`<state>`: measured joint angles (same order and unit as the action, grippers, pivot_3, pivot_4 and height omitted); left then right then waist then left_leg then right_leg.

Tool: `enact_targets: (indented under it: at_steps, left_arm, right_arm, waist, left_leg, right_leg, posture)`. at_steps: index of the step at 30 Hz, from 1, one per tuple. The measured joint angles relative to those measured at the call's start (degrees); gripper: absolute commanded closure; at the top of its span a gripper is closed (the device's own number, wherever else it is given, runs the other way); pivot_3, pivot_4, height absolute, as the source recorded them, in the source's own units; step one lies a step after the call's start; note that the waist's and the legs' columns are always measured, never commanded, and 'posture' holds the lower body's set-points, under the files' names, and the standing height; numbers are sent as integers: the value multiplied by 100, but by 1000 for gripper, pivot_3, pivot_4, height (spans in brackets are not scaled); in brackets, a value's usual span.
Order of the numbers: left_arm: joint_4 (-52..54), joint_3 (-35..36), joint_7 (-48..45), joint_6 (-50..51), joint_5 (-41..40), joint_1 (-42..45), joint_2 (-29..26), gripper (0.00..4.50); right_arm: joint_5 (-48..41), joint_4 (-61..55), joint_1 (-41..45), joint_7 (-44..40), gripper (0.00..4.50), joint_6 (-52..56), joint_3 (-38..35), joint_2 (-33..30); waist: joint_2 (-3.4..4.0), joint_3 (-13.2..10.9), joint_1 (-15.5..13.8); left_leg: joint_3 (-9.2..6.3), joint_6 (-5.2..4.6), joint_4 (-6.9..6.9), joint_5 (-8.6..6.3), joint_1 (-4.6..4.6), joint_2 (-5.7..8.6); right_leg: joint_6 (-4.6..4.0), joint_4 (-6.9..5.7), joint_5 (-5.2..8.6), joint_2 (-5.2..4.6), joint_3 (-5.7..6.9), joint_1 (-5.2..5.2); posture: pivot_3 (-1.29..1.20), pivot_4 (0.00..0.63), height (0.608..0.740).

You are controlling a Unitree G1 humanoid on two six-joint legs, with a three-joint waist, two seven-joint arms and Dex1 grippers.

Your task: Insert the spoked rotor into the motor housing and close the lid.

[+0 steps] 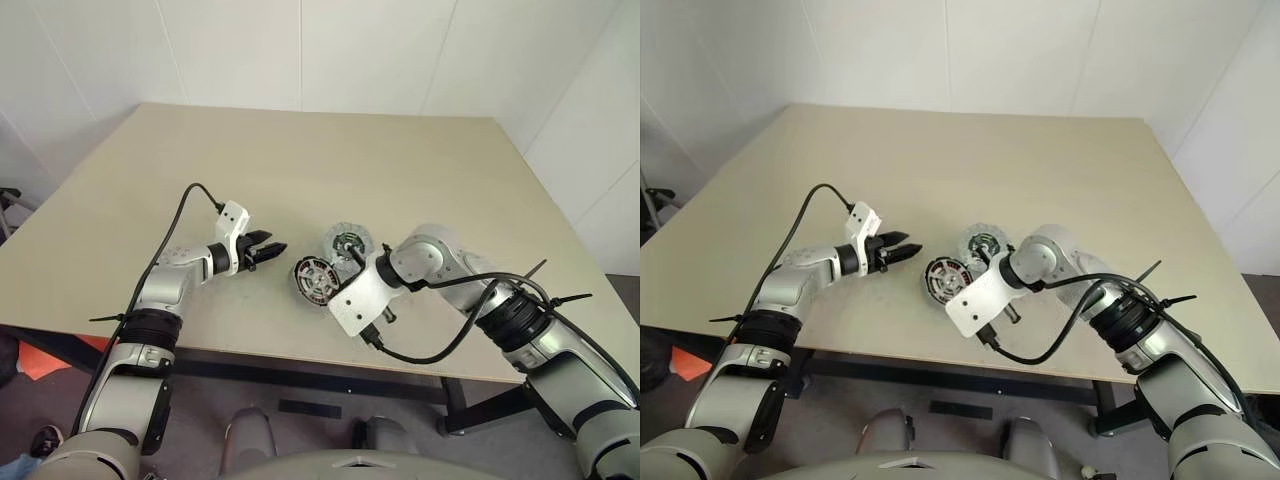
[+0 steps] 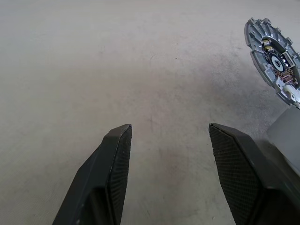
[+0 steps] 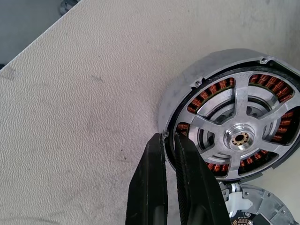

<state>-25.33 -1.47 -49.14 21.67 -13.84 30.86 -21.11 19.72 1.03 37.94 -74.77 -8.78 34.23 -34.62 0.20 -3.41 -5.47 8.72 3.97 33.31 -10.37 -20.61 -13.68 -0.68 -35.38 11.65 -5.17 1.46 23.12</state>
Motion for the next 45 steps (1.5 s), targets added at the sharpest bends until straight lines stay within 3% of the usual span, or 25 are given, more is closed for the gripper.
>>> enact_targets:
  at_steps: [24,33,45]
  left_arm:
    - [-100,-1,37,-70,2,20,77,1728]
    - [-128,-1,39,-121,2,30,77,1728]
    - [-127,4,69,-122,1,24,29,1728]
  right_arm:
    - [-693,-490,-62,-71,4497,2002,-481,-409]
    - [-788,-630,97,257,4497,2957,-422,380]
    - [-660,-326,205,758,4497,3326,-283,769]
  waist:
    - [0,0,-13]
    - [2,-2,-3]
    - [2,-2,-17]
  left_leg:
    - [0,2,-1,1,-17,-1]
    - [0,8,-2,5,-18,-2]
    - [-2,13,-2,7,-23,-1]
  right_leg:
    - [0,1,0,0,1,16]
    - [0,-6,0,1,1,23]
    - [0,-3,0,0,2,23]
  posture:
    - [0,0,740]
    - [0,0,740]
    - [0,0,740]
